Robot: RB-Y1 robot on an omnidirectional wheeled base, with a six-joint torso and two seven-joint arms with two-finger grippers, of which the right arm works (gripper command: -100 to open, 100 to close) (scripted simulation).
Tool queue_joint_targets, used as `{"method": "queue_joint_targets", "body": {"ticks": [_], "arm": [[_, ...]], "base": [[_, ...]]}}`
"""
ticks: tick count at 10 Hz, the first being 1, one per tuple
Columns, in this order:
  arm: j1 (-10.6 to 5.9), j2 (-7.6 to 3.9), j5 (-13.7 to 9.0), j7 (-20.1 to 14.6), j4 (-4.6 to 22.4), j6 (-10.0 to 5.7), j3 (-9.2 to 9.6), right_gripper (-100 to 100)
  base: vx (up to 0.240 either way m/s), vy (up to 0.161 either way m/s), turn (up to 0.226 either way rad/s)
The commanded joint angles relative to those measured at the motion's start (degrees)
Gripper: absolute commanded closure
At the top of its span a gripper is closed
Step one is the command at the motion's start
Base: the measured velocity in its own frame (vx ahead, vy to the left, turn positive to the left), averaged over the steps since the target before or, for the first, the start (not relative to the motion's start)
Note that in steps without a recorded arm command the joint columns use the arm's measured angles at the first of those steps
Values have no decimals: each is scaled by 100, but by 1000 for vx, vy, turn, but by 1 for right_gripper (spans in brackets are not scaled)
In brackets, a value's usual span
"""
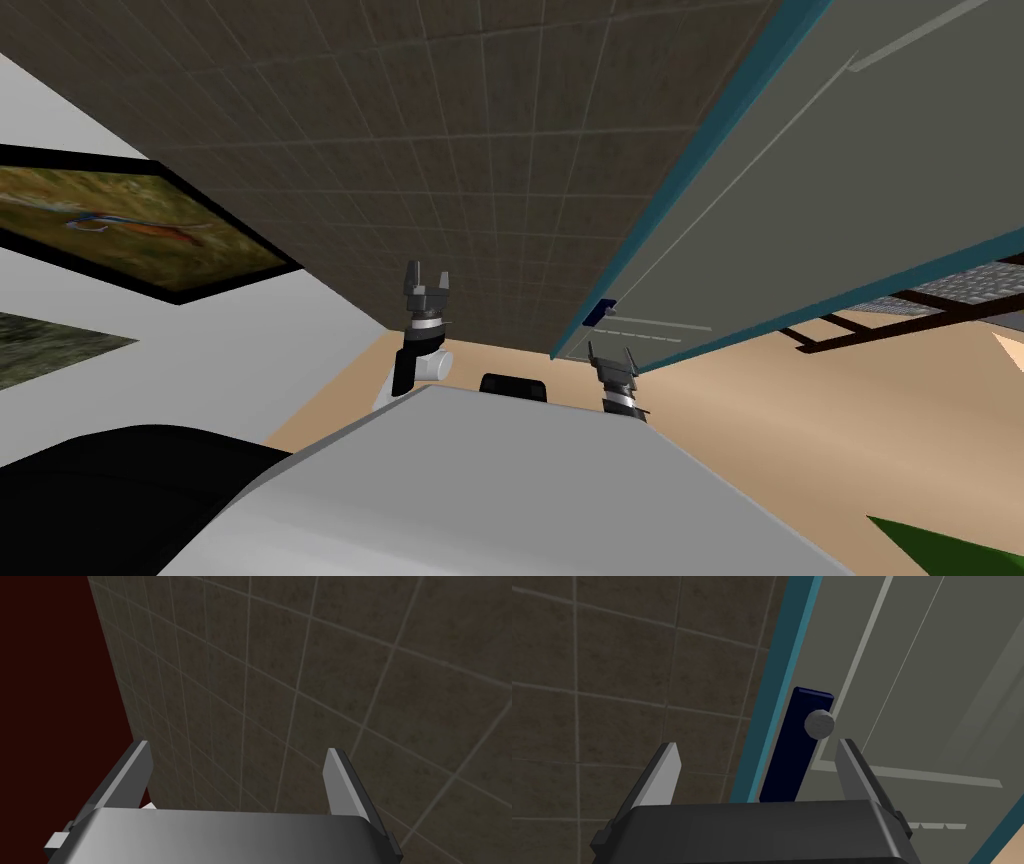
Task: Pull the door open
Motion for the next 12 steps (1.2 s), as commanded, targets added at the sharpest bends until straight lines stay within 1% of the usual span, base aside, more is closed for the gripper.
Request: {"method": "queue_joint_targets", "body": {"ticks": [1,2,3,6,9,12], "arm": [[20,-99,-177,-159,60,-34,27,-100],[42,-180,-330,-291,123,-76,67,-100],[52,-219,-405,-356,153,-96,87,-100],[108,-426,-800,-698,315,-204,190,-100],[153,-591,-1117,-973,444,-290,273,-100],[197,-755,-1432,-1247,573,-376,356,-100]], "base": [[1,-161,172],[7,-156,209],[41,-154,194],[19,-170,222],[4,-162,224],[-6,-164,185]]}}
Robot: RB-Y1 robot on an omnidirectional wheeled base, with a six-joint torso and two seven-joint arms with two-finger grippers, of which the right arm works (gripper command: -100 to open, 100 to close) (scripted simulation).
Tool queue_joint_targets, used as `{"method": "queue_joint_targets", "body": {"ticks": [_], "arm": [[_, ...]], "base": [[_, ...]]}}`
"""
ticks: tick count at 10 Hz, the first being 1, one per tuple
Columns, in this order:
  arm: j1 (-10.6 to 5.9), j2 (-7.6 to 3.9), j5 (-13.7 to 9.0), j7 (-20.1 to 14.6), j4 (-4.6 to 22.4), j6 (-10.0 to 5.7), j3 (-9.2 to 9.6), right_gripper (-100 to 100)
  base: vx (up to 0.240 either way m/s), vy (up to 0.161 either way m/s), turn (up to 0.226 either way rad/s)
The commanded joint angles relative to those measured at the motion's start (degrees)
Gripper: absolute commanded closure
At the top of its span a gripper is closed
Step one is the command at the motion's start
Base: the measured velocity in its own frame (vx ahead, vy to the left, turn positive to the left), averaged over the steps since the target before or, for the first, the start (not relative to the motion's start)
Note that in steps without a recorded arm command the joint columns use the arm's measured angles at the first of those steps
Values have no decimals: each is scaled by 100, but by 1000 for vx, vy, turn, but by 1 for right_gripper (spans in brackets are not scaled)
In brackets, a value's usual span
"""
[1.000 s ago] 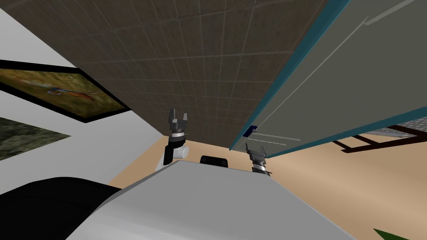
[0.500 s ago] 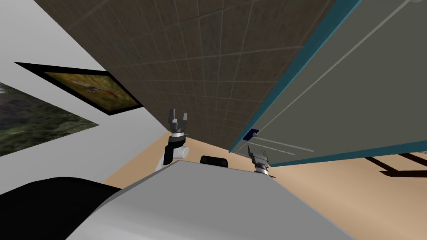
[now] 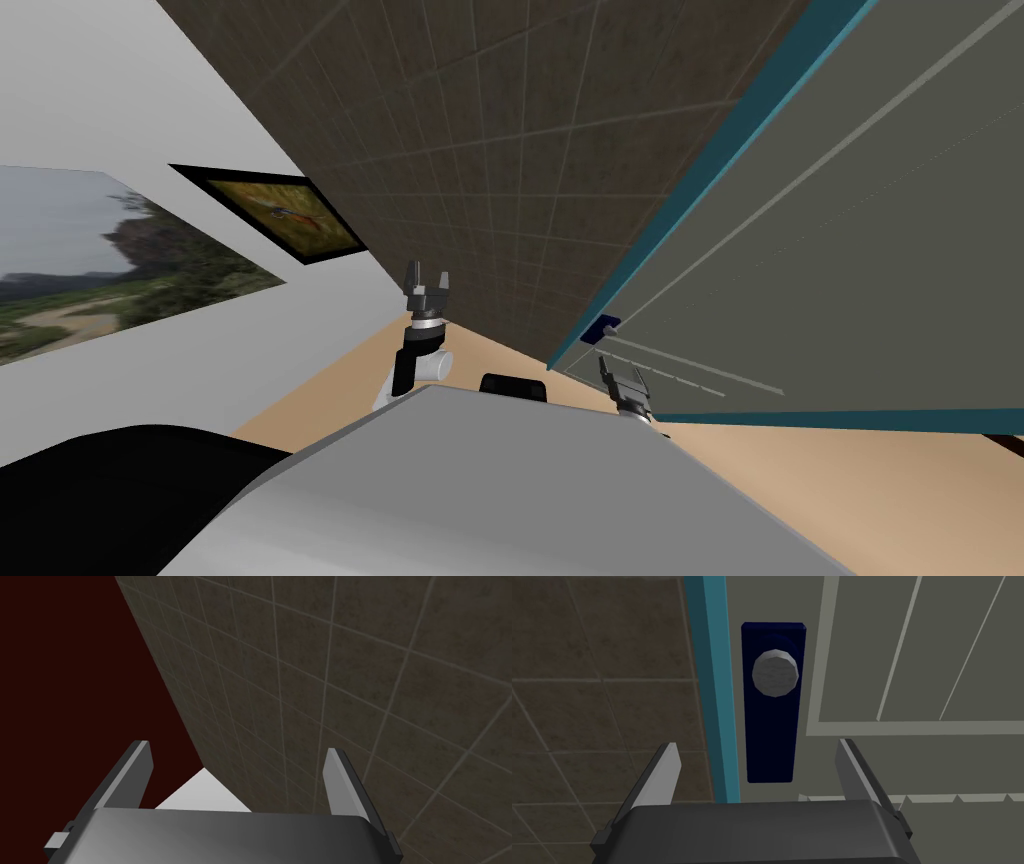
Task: Pull the door open
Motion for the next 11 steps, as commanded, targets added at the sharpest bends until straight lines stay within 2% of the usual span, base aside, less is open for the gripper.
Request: {"method": "queue_joint_targets", "body": {"ticks": [1,7,8,9,11], "arm": [[0,0,0,0,0,0,0,-100],[-295,12,-218,-276,454,163,-411,-100],[-265,16,-205,-227,391,158,-376,-100],[-265,16,-205,-227,391,158,-376,100],[-265,16,-205,-227,391,158,-376,100]], "base": [[-2,-73,43],[179,-62,100],[86,-31,20],[-8,1,-14],[-29,6,1]]}}
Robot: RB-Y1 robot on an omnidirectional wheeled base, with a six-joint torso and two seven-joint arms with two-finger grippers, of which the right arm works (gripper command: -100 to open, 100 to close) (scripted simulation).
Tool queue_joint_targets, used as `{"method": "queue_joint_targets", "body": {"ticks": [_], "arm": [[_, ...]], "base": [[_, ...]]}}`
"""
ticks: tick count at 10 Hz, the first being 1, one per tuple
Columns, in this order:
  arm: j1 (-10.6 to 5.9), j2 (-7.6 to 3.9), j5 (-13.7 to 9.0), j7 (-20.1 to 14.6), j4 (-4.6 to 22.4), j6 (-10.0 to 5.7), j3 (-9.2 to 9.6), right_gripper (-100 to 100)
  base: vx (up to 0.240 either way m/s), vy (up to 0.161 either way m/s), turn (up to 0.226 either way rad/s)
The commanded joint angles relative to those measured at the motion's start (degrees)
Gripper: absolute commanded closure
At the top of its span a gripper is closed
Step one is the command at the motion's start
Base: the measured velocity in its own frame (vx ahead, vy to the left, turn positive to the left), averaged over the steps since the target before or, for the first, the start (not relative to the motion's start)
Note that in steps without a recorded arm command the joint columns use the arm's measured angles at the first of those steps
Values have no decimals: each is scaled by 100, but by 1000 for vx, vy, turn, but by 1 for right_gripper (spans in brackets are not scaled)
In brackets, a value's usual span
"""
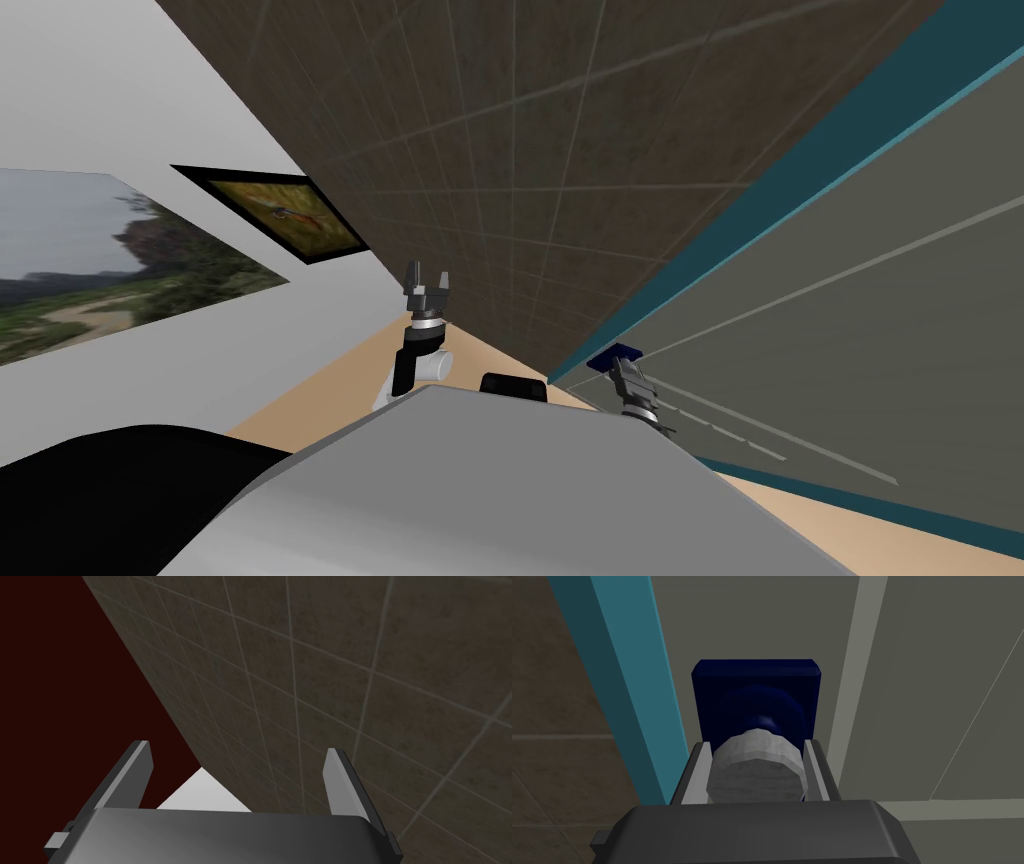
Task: Pull the door open
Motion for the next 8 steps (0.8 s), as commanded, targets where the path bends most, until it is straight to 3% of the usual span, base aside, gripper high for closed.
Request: {"method": "queue_joint_targets", "body": {"ticks": [1,3,4,8], "arm": [[2,5,3,-2,-11,-7,7,100],[2,5,3,-2,-11,-7,7,100],[7,-64,23,-73,17,-4,54,100],[-4,-235,81,-248,39,-52,151,100]], "base": [[-18,6,-1],[-5,2,-2],[-88,-22,85],[-185,-14,101]]}}
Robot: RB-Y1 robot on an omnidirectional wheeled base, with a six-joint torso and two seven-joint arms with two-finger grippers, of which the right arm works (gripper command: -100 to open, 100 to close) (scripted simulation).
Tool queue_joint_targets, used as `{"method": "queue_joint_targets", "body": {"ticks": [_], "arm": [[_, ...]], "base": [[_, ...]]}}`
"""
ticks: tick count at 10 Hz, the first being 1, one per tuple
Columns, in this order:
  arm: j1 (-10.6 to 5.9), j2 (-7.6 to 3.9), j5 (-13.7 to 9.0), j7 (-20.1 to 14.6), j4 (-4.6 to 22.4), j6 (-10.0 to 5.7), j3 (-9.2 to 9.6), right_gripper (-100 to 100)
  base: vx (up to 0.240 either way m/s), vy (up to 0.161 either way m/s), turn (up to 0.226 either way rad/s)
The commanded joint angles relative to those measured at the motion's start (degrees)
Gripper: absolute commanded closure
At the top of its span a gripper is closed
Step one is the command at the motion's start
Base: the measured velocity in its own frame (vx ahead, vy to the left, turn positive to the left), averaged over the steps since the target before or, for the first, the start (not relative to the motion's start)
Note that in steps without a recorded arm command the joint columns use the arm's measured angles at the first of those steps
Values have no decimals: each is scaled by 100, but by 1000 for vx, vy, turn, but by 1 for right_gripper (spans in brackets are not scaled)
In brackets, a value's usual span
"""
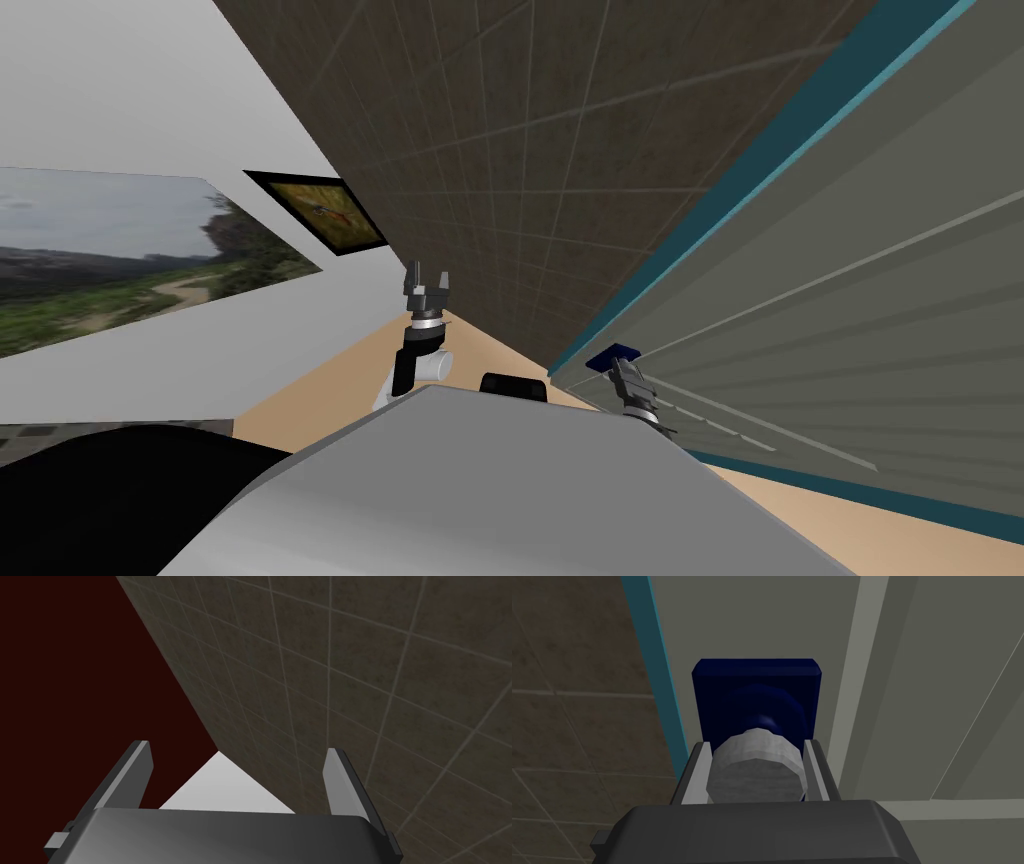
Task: Pull the door open
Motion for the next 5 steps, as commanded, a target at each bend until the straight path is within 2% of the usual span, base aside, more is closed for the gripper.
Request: {"method": "queue_joint_targets", "body": {"ticks": [1,3,5], "arm": [[-6,-89,35,-104,3,-35,55,100],[-13,-203,73,-220,18,-67,119,100],[-22,-346,123,-368,36,-107,201,100]], "base": [[-199,-17,135],[-192,5,112],[-278,-60,177]]}}
